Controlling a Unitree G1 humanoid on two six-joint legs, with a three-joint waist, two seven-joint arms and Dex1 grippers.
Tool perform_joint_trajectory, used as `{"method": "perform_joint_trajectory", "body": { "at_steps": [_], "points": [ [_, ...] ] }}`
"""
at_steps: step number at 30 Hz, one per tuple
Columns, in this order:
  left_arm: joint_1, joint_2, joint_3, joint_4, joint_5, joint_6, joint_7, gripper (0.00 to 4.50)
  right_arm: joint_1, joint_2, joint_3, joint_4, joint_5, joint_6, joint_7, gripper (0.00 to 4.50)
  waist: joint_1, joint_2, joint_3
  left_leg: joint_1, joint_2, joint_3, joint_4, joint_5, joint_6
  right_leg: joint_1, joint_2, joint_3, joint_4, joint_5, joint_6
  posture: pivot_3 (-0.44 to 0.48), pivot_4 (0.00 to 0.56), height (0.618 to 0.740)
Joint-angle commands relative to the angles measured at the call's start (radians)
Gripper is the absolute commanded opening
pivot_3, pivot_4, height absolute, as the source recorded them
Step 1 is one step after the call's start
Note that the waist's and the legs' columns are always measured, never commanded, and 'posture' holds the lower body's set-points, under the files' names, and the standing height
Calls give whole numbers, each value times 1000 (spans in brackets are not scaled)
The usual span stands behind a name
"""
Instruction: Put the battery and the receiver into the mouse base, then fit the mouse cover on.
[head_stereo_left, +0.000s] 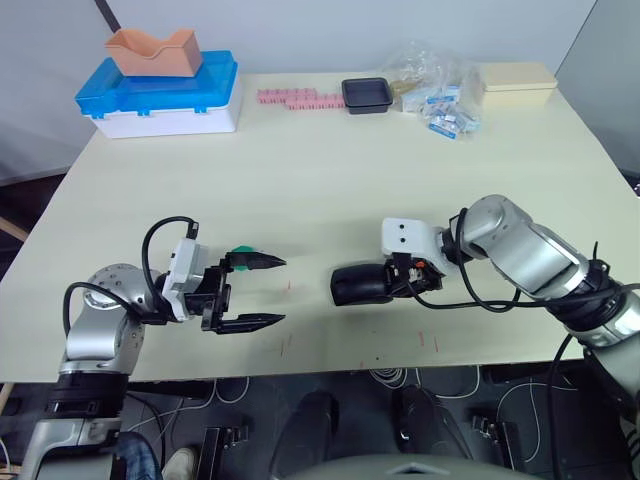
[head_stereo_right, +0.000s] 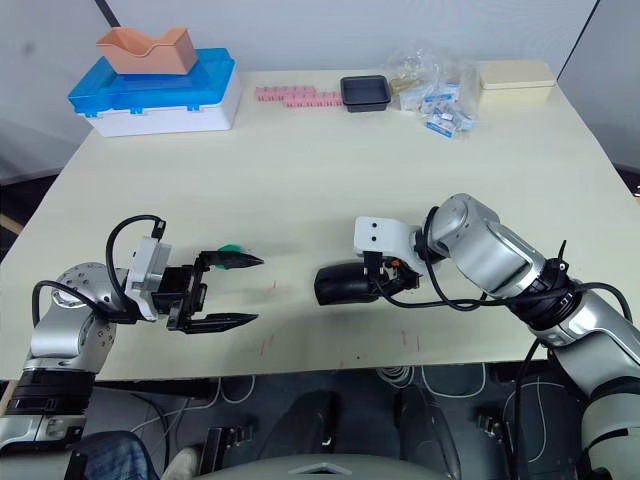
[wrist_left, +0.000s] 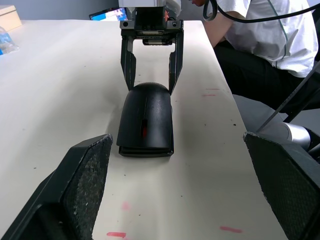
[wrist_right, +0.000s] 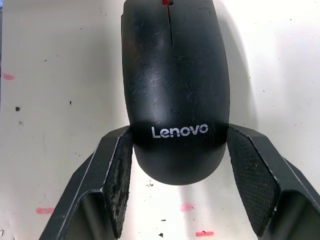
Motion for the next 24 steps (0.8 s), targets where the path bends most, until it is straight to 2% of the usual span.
{"method": "perform_joint_trajectory", "body": {
  "at_steps": [1,24],
  "points": [
    [-3,10,14,-4,-7,-13,-31,4500,-16,-5,-5,-14,-16,2,-5,2413,0,0,0,0,0,0,0,0,0,0,0,0,0,0,0,0,150,740],
    [14,8,12,-21,-8,-12,-25,4500,-87,50,67,9,-24,51,16,2413,-19,0,0,0,0,-1,-1,0,0,-1,0,0,0,0,0,0,150,740]
  ]
}}
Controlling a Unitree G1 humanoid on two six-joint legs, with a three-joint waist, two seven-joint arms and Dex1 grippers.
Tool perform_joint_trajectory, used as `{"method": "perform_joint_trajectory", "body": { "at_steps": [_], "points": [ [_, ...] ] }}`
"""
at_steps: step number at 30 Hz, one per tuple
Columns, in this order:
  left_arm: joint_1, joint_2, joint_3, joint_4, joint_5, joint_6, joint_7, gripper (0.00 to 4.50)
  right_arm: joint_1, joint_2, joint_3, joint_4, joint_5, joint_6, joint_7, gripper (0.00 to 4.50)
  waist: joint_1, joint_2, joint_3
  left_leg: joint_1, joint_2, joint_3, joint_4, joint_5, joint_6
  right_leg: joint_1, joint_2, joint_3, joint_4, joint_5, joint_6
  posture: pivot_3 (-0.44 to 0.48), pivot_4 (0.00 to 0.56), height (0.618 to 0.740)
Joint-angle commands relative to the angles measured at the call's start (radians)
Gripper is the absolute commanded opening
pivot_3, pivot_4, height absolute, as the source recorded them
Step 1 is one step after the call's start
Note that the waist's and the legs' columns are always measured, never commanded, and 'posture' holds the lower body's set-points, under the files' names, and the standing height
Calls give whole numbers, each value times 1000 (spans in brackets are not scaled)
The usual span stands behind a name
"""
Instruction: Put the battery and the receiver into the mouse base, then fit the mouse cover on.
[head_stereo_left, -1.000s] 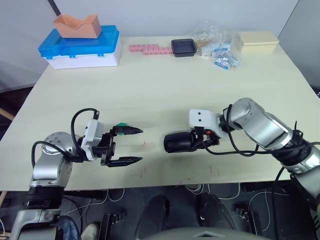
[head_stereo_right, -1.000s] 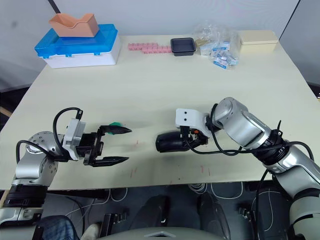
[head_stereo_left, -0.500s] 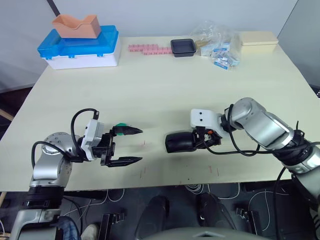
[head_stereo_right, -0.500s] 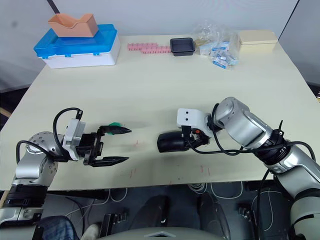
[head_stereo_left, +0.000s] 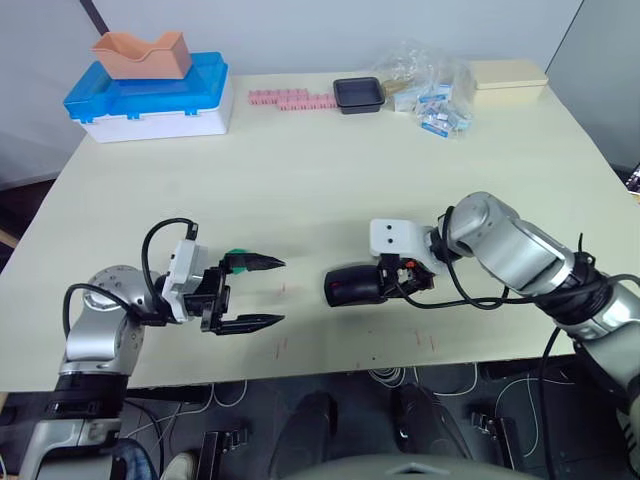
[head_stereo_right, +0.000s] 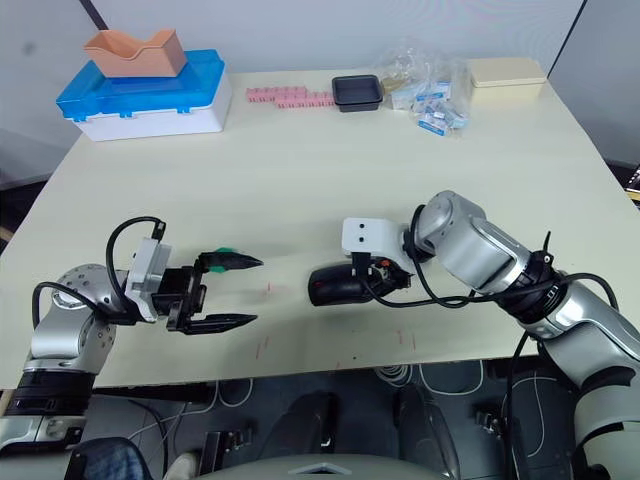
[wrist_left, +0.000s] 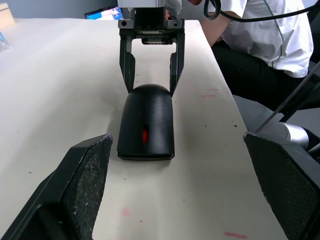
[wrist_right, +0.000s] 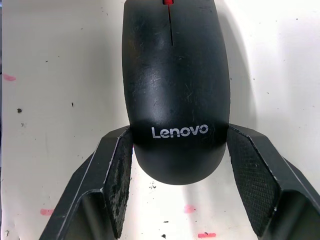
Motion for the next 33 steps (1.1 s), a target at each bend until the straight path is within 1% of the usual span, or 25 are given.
{"method": "perform_joint_trajectory", "body": {
  "at_steps": [1,18,23,33],
  "points": [
    [7,8,12,-33,-8,-11,-23,4500,-26,9,10,-3,-11,2,4,2413,0,0,0,0,0,0,0,0,0,0,0,0,0,0,0,0,150,740],
    [18,7,17,-40,-9,-10,-18,4500,-66,39,25,28,-23,5,7,2413,0,0,0,-1,0,-1,0,0,0,-2,0,0,0,0,0,0,150,740],
    [21,11,19,-44,-10,-7,-16,4500,-56,48,28,23,-22,18,7,2413,0,0,0,-3,0,-4,0,0,0,-4,0,0,0,0,0,0,150,740],
    [14,16,15,-43,-9,0,-19,4500,-33,28,41,21,-30,52,-6,2413,0,0,0,-6,0,-6,0,0,0,-6,0,0,0,0,0,0,150,740]
  ]
}}
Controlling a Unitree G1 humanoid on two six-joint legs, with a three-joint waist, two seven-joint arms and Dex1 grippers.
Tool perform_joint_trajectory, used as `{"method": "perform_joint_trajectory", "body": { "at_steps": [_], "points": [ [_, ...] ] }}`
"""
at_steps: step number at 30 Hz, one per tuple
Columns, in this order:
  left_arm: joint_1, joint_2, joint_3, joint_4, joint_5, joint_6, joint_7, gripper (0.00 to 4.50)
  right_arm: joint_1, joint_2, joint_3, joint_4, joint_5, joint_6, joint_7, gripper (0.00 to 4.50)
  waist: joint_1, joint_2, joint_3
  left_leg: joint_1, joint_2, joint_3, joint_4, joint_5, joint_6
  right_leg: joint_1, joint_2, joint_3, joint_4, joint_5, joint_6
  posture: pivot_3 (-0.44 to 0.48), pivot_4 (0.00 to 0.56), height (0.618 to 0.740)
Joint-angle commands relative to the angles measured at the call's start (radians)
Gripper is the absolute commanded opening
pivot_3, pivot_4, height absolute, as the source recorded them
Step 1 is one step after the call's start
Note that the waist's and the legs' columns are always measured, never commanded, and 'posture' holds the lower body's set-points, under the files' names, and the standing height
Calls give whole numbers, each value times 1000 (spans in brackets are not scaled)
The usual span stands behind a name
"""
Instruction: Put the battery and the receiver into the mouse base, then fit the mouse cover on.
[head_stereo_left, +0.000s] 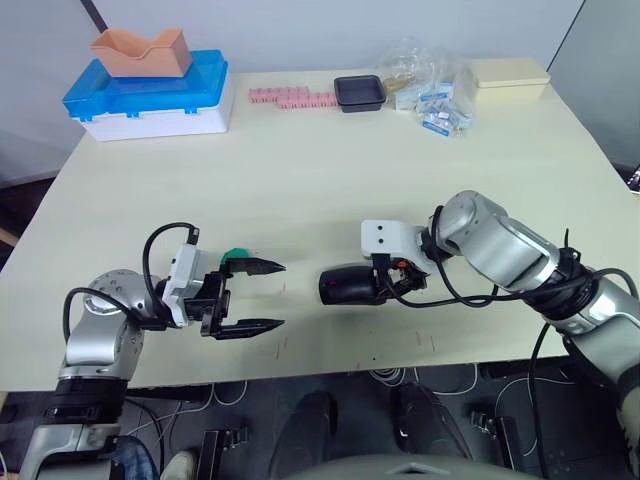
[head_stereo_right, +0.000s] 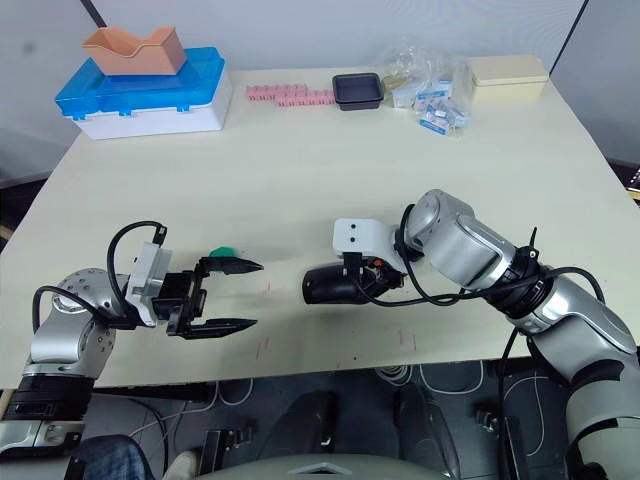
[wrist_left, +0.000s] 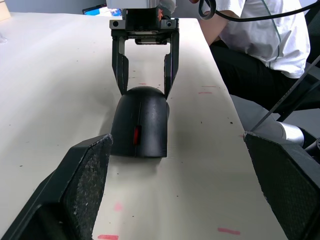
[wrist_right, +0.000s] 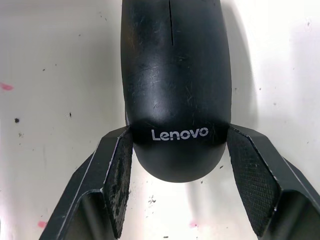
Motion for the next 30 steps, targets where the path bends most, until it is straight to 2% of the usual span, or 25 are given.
{"method": "perform_joint_trajectory", "body": {
  "at_steps": [1,20,22,23,25,30],
  "points": [
    [-7,15,14,-31,-9,-1,-20,4500,3,-14,7,-14,-12,15,-12,2413,0,0,0,0,0,0,0,0,0,0,0,0,0,0,0,0,150,740],
    [-14,13,9,-26,-7,-2,-25,4500,13,-26,4,-20,-3,17,-23,2413,0,0,0,0,0,-1,0,0,0,0,0,0,0,0,0,0,150,740],
    [-15,12,8,-25,-7,-2,-24,4500,15,-29,3,-22,-3,12,-22,3370,0,0,0,0,0,-1,0,0,0,0,0,0,0,0,0,0,150,740],
    [-15,12,8,-25,-7,-2,-24,4500,16,-30,3,-23,-2,11,-22,3600,0,0,0,0,0,-1,0,0,0,0,0,0,0,0,0,0,150,740],
    [-15,13,8,-26,-7,-2,-24,4500,17,-29,0,-25,-1,12,-25,4331,0,0,0,-1,0,-1,0,0,0,0,0,-1,0,0,0,0,150,740],
    [-14,13,8,-29,-7,-1,-24,4500,17,-38,-3,-38,4,18,-19,4331,0,0,0,-5,0,0,0,0,0,-5,0,0,1,0,0,0,150,740]
  ]
}}
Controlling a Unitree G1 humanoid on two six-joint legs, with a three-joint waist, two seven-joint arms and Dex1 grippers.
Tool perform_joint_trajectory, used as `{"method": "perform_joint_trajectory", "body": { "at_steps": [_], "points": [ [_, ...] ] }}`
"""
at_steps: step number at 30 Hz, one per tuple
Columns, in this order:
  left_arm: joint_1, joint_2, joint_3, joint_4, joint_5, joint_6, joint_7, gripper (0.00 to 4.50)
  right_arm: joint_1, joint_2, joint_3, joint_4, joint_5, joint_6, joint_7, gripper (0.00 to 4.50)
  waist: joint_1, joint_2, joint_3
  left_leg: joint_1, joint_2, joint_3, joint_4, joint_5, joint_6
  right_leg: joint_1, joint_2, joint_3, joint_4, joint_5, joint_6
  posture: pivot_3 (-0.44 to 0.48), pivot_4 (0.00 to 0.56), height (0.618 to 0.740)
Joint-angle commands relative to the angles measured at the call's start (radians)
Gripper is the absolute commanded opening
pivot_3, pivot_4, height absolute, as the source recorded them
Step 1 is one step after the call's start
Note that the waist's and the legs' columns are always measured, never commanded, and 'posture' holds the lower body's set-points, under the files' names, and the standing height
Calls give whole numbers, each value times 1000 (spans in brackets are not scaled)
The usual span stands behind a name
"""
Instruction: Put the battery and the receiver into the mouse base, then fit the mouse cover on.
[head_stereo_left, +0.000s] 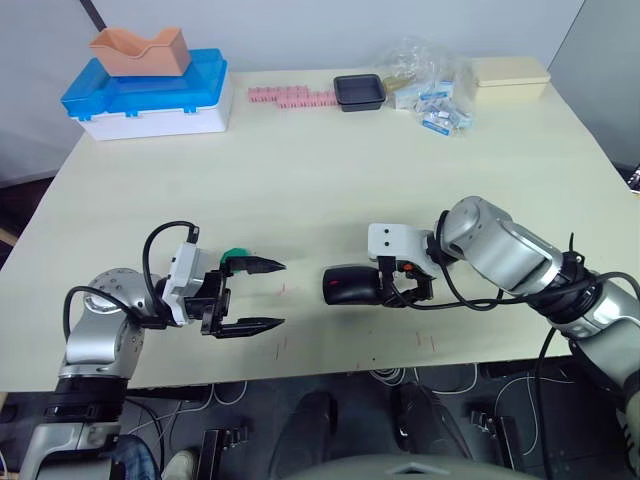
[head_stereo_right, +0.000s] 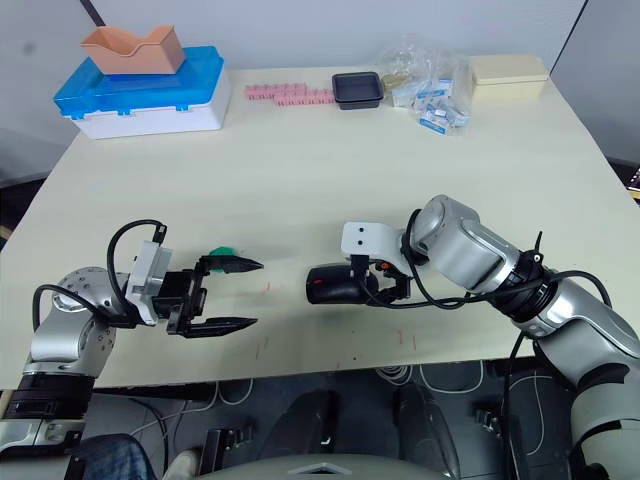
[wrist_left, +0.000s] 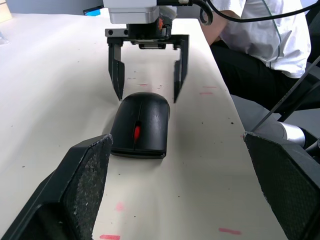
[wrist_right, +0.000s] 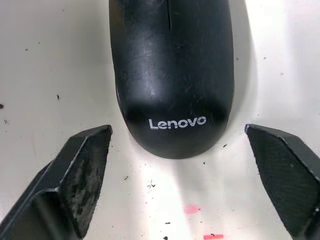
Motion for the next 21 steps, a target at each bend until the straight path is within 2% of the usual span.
{"method": "perform_joint_trajectory", "body": {
  "at_steps": [1,7,11,12,14,17,19,21],
  "points": [
    [-7,13,8,-29,-7,-1,-23,4500,-3,-17,-17,-40,4,0,4,4331,0,0,0,-1,0,0,0,0,0,-1,0,0,0,0,-1,0,150,740],
    [-12,12,7,-24,-5,-3,-22,4500,10,-42,-92,-87,55,-30,17,4331,0,0,0,-2,0,0,0,0,0,-2,0,0,1,1,-1,0,150,740],
    [-12,14,11,-19,-4,-5,-24,4500,49,0,-195,-106,112,-62,-23,4331,0,0,0,-2,0,0,0,0,0,-2,0,0,1,1,-1,0,150,740],
    [-11,15,12,-19,-5,-6,-24,4500,60,14,-216,-110,122,-58,-37,3785,0,0,0,-2,0,0,0,0,0,-2,0,0,1,1,-1,0,150,740],
    [-7,18,16,-19,-5,-7,-25,4500,80,35,-238,-120,133,-70,-56,3247,0,0,0,-2,0,0,0,0,0,-2,0,0,1,1,-1,0,150,740],
    [-2,22,22,-20,-6,-8,-25,4500,97,75,-257,-125,143,-76,-94,1510,1,0,0,-2,0,0,0,0,0,-2,0,0,1,1,-1,0,150,740],
    [2,24,24,-23,-7,-9,-23,4500,97,96,-257,-120,137,-87,-120,611,0,0,0,-2,0,0,1,0,0,-2,0,0,1,1,-1,0,150,740],
    [6,26,27,-27,-9,-9,-21,4500,94,112,-253,-116,139,-86,-134,611,0,0,0,-1,0,0,1,0,0,-2,0,0,2,1,-1,0,150,740]
  ]
}}
